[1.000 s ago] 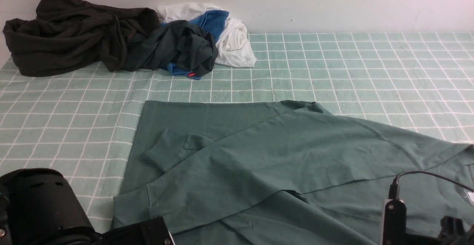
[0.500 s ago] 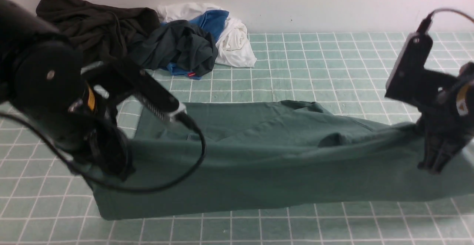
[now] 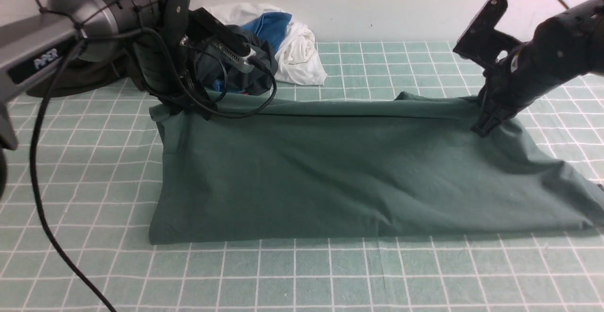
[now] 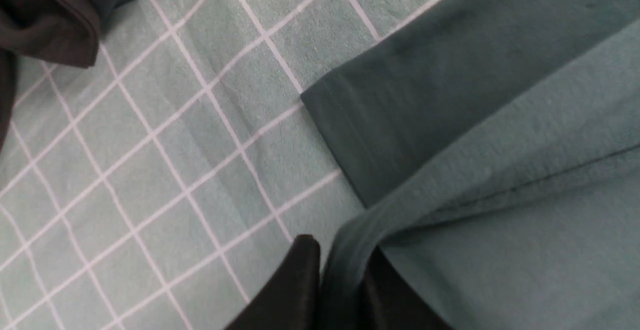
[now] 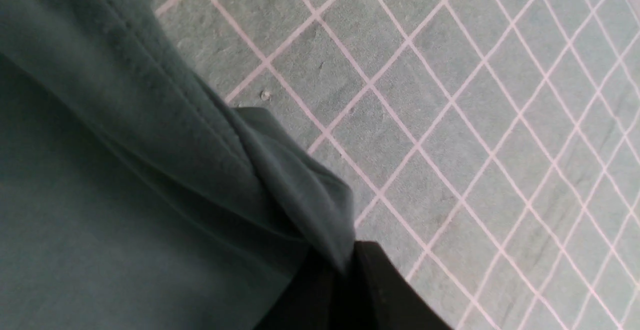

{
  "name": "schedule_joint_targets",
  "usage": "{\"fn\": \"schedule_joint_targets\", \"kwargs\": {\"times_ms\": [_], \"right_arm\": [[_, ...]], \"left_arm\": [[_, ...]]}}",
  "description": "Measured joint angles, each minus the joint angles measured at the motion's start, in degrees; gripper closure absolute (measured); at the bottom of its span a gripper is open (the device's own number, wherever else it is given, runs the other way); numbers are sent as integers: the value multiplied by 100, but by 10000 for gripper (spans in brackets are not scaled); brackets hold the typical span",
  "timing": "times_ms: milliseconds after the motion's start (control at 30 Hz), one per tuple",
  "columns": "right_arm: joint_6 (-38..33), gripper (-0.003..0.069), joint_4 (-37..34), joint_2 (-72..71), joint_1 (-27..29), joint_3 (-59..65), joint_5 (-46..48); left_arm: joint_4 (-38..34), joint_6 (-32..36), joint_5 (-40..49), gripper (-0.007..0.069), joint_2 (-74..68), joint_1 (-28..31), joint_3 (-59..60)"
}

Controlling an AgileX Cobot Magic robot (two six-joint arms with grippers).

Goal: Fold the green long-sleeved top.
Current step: Use both arms to drag the lower edge of the fabric forward and fold it over the upper edge, then use the right arm to clamp the right edge of the fabric

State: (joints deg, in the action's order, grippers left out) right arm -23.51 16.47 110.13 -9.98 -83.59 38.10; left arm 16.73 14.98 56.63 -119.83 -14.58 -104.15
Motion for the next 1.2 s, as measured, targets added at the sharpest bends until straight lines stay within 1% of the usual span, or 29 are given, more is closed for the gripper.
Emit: {"fn": "schedule_joint_targets", "kwargs": {"times_ms": [33, 67, 167, 200, 233, 267, 300, 333, 367, 400, 467, 500, 533, 600, 667, 700, 733, 767, 800, 833, 900, 967, 1000, 1067, 1200], "right_arm": [[132, 584, 5, 96, 26, -57, -70], [202, 573, 5, 118, 36, -68, -96], [1103, 442, 182, 294, 131, -270, -92], [1225, 435, 193, 294, 136, -299, -78], [1571, 384, 324, 282, 171, -390, 64], [1851, 346, 440, 214, 220, -464, 189], [1891, 340, 451, 214, 228, -464, 245], [2129, 311, 468, 63, 309, -489, 451], [2182, 300, 454, 41, 325, -488, 526], [2351, 281, 335, -159, 471, -488, 831], [2423, 267, -101, -407, 800, -505, 1230], [2423, 267, -146, -424, 800, -505, 1264], [2400, 265, -514, -531, 1016, -500, 1504], [2351, 264, -863, -619, 1311, -439, 1673], [2280, 263, -1098, -655, 1582, -254, 1752], [2275, 263, -1114, -655, 1607, -203, 1751], [2268, 263, -1174, -655, 1755, -59, 1759], [2268, 263, -1216, -655, 1943, 265, 1703], [2275, 263, -1216, -655, 1967, 303, 1703], [2304, 259, -1216, -655, 2127, 525, 1581], [2351, 246, -1216, -579, 2347, 877, 1328], [2429, 223, -1216, -411, 2529, 1055, 1091], [2439, 221, -1216, -387, 2545, 1067, 1076], [2476, 192, -1216, -47, 2681, 1126, 909], [2458, 180, -1319, 284, 2726, 1130, 693]], "left_arm": [[27, -13, -67, 497, -143, 22, -83], [34, -19, -67, 491, -167, 31, -99], [136, -260, -238, 358, -449, 112, -321], [164, -314, -239, 350, -456, 117, -334], [273, -562, -232, 288, -479, 140, -445], [381, -824, -152, 252, -479, 154, -576], [396, -870, -129, 239, -479, 165, -602], [474, -1160, 13, 204, -471, 179, -806], [485, -1230, 95, 195, -462, 186, -868], [474, -1416, 313, 172, -405, 192, -1060], [246, -1498, 625, 160, -246, 209, -1238], [207, -1498, 652, 160, -228, 209, -1247], [-125, -1437, 859, 168, -103, 203, -1288], [-520, -1227, 1084, 204, -21, 165, -1299], [-889, -992, 1203, 259, -16, 86, -1191], [-953, -952, 1212, 274, -16, 64, -1145], [-1083, -849, 1228, 316, -16, 1, -996], [-1215, -714, 1207, 403, -28, -125, -688], [-1235, -686, 1201, 414, -28, -138, -598], [-1298, -597, 1110, 487, -28, -228, -313], [-1343, -528, 854, 580, -28, -304, 288], [-1268, -531, 634, 613, -32, -293, 764], [-1268, -531, 618, 615, -32, -286, 764], [-1076, -602, 434, 627, -40, -192, 1308], [-1006, -754, 305, 628, -30, 52, 1678]]}}
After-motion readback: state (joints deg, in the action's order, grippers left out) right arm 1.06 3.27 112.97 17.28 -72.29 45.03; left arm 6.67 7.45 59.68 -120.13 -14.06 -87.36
